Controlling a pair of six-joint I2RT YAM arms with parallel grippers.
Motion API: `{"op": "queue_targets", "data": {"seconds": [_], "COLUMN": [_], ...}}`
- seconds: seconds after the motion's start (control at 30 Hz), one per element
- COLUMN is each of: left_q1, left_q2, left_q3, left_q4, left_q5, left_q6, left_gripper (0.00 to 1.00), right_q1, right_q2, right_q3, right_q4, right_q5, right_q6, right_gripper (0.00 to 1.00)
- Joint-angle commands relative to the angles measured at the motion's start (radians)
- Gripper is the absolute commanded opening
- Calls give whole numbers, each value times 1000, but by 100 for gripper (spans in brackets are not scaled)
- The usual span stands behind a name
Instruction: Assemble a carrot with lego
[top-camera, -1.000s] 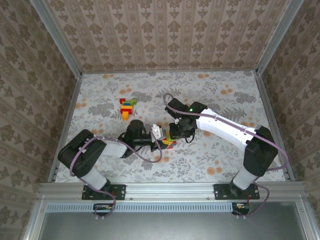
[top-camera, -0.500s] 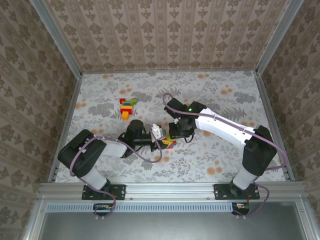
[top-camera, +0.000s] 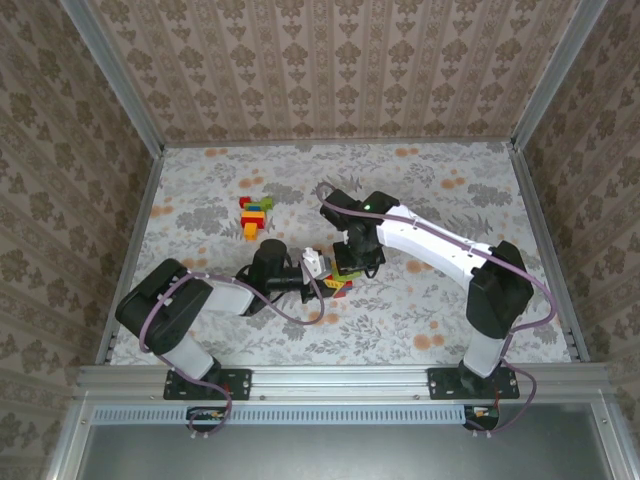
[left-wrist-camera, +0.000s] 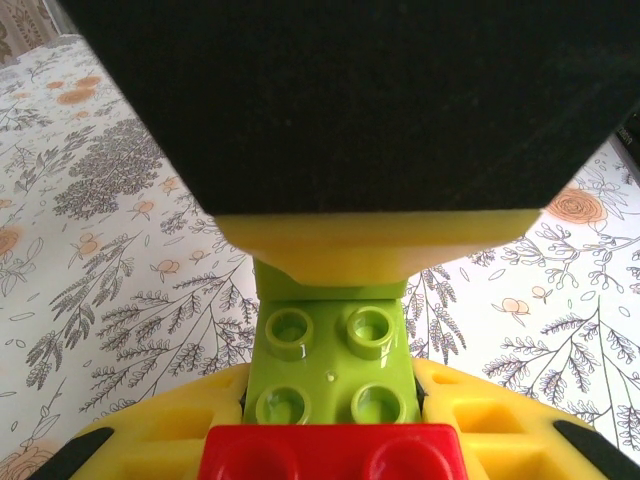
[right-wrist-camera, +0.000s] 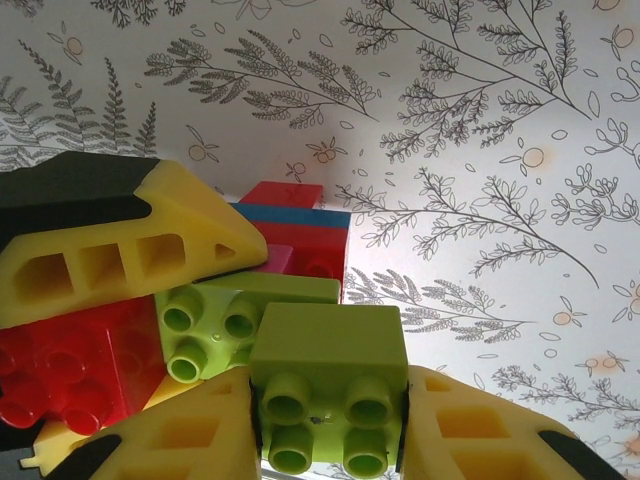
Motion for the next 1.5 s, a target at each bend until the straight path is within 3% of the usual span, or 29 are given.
{"op": "queue_targets", "data": {"seconds": [0.0,0.73,1.0,1.2,1.47], "left_q1": [-2,-2,-3,-2,-3], "left_q2": [27,34,35,41,36], "left_q3": [-13,-10,-9,-7,9], "left_q4": [-115,-113,-118,-124,-152], "left_q5": [-38,-39,-38,-42,-50], "left_q6": [44,49,50,48,33], "left_gripper": [18,18,18,18,18], "right_q1": [-2,-11,-13,-15,-72], "right_q2": [91,164,98,26,-153], "right_q3": [-28,9,60,137,148], "right_q4": [-51,-49,-33,-58,-74], "right_q5": [-25,-31,-45,-12,71], "right_q6": [-29,-1,-11,-33,-65], "right_gripper": [26,27,63,73,76]}}
